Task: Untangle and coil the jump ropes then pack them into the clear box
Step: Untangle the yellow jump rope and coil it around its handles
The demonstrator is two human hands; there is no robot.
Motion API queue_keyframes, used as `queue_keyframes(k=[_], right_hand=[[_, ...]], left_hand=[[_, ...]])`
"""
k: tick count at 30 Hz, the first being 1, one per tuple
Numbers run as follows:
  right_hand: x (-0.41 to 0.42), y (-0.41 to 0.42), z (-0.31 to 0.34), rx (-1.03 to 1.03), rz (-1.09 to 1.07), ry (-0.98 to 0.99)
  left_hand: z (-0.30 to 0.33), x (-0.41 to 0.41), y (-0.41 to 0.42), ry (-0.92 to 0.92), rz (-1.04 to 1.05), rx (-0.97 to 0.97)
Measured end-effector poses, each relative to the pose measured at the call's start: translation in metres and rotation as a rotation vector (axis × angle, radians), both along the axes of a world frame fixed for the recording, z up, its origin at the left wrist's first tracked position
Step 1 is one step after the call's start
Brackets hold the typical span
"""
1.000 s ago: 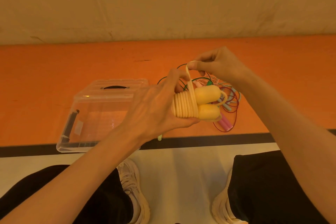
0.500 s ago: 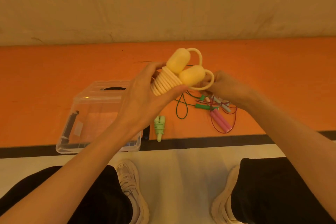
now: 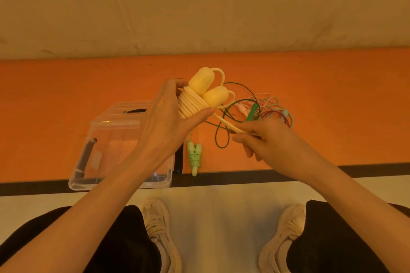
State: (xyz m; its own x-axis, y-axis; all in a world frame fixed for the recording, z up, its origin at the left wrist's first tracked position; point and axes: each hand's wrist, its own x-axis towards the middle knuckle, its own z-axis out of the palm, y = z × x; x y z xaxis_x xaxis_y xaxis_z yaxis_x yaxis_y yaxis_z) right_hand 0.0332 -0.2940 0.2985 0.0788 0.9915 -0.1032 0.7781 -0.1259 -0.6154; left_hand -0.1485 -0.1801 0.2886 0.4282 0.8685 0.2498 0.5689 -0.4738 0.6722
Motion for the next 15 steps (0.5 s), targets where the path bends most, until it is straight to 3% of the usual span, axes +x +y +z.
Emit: queue_keyframes(k=[4,7,12,15], right_hand=[[-0.007,-0.003,0.014,0.064,0.128,-0.161],[-0.003,-0.003,0.018,0.087,0.150,-0.152],[-0.001,-0.001,0.020,0.335,-0.157,0.198],[-0.005,0.000,0.029,0.398,-0.210,0.479]], left_hand=[[0.000,0.001,-0.004,0.032,-0.001,0.046],[0.001,0.003,-0.007,0.047,-0.026,0.030],[0.004,0.005,-0.008,0.044,-0.046,0.008],[0.005,0.008,-0.011,-0.022,-0.049,-0.074]])
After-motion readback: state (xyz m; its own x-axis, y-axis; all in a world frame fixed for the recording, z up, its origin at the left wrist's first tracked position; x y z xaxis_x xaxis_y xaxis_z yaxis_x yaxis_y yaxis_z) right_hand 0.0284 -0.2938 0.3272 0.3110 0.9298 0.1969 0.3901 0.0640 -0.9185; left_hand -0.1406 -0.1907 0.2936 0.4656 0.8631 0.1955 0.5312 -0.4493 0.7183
